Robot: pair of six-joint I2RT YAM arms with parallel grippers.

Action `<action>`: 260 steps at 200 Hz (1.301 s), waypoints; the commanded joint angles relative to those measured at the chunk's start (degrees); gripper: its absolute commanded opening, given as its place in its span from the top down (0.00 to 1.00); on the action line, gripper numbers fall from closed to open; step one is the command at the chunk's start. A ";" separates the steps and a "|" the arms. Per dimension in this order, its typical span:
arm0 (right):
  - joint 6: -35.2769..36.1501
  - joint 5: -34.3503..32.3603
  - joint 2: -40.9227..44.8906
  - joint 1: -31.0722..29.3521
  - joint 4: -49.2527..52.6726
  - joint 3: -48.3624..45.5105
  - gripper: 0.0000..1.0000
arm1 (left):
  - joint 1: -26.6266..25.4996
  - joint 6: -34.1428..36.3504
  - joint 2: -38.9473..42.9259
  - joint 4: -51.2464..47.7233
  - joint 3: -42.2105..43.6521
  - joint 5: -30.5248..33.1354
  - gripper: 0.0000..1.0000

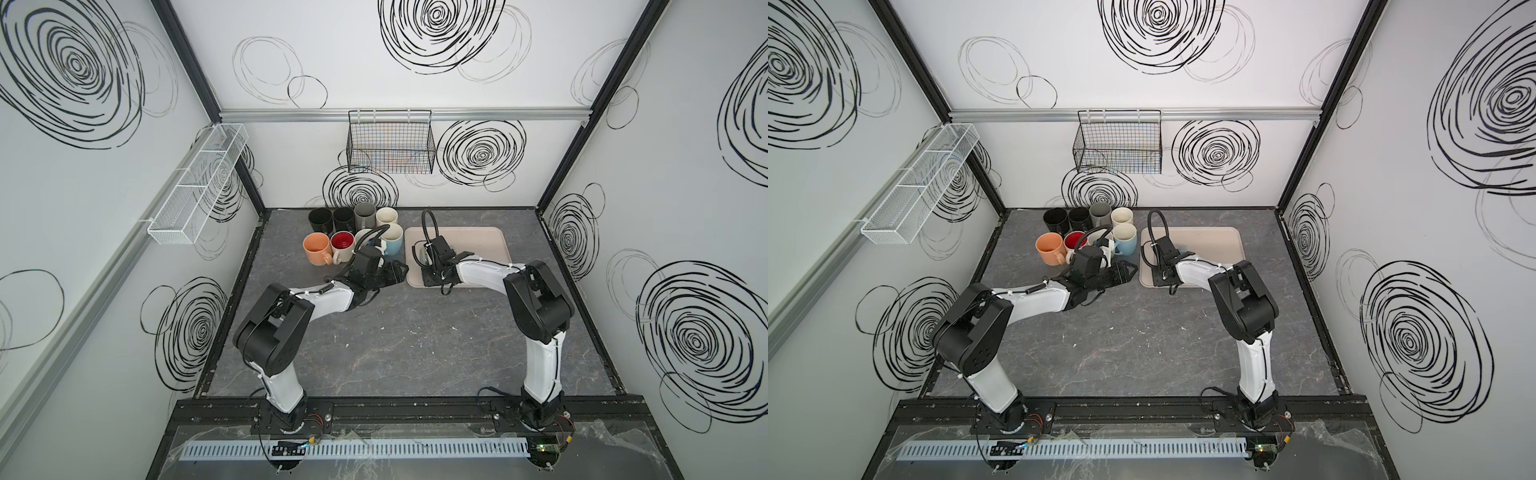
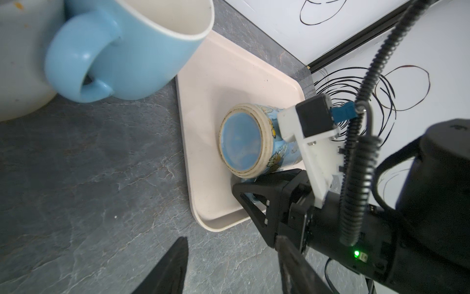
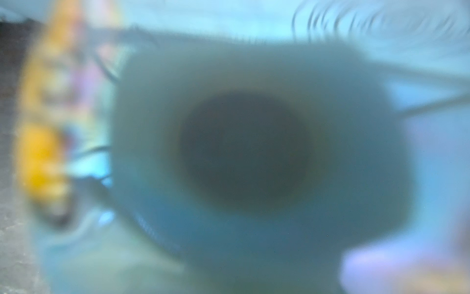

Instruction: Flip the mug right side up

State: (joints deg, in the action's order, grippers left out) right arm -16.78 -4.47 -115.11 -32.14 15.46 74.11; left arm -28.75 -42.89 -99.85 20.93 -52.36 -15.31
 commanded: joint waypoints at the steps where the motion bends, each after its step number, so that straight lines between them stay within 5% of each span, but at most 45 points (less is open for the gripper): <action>1: -0.29 0.95 -1.24 -0.25 2.05 -0.37 0.83 | 0.71 -0.17 2.55 2.14 0.86 -0.38 0.41; 39: -2.64 4.90 3.19 1.80 -1.36 -2.03 1.00 | 0.66 0.09 3.60 1.97 1.03 -0.09 0.41; 143: -19.98 26.31 15.07 12.19 -23.46 -13.36 1.00 | -4.13 3.74 4.03 5.75 2.17 2.58 0.40; 260: -34.22 33.86 18.01 13.03 -42.05 -18.33 1.00 | -10.36 10.80 -5.04 18.53 -2.16 8.38 0.36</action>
State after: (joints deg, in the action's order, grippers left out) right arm -48.71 26.87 -101.73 -19.35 -17.37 55.68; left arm -39.27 -35.35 -103.83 32.23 -52.58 -9.04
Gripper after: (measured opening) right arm 0.124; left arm 0.642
